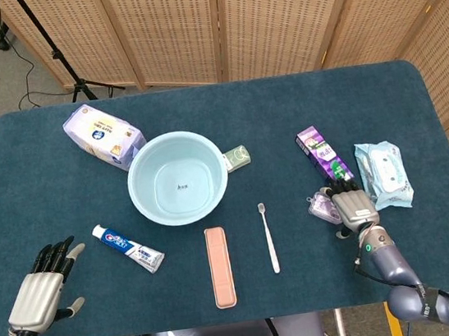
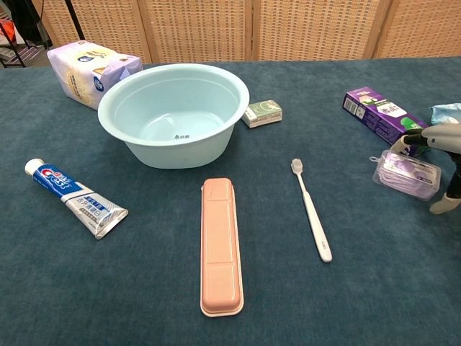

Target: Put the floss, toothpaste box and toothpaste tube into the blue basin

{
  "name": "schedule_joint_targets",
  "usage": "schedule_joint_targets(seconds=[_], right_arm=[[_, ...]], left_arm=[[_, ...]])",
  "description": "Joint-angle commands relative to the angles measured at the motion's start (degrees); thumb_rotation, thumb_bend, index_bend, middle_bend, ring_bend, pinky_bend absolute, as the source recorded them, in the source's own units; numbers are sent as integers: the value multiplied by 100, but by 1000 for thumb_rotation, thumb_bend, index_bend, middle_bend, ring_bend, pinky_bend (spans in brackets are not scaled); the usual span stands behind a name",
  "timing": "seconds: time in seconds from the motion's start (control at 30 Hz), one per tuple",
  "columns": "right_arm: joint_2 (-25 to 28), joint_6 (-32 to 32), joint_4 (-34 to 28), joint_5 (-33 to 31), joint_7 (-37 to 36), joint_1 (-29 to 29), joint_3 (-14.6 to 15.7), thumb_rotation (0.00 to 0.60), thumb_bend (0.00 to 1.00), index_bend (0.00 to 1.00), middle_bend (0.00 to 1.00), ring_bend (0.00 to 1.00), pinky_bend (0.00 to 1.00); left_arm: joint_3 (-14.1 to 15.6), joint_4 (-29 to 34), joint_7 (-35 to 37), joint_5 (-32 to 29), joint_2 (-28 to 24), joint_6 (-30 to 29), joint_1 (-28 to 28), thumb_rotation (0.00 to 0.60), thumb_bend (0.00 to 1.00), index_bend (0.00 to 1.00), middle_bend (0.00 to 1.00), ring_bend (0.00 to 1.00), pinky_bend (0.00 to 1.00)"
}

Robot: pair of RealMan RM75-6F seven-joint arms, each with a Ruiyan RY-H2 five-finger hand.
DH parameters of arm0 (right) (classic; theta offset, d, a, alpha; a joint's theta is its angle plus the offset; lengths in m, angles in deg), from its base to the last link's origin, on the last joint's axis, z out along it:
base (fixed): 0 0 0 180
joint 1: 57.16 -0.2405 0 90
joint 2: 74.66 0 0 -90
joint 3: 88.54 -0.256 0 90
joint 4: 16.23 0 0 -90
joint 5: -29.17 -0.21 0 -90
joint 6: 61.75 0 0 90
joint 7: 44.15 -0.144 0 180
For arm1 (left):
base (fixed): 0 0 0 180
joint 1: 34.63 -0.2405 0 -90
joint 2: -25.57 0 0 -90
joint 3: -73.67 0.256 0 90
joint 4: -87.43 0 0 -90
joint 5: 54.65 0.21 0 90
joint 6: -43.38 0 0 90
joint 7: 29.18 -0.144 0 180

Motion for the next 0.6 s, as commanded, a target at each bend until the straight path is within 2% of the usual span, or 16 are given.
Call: schedule_joint_targets(seconds=[0.03,0.17,0.37,0.6], right_arm=[[-32,-56,24,14,7,-3,27,600,140,178,43,0,79],[-90,-208,27,77,50,-5,51,600,156,265,125,59,187],[-204,-501,41,282,98,35,76,600,156,398,224,175,287],[-212,-765,27,348,237,96,113,600,182,505,345,316,386]], left_arm=[[-2,0,16,0,-7,-3,0,600,200,0,0,0,0],[-3,8,51,9,-21,-13,-1,600,201,0,0,0,0],[-12,19,115,16,-46,-40,-7,600,201,0,0,0,0],[-4,28,119,32,-48,-35,-3,600,202,0,0,0,0]])
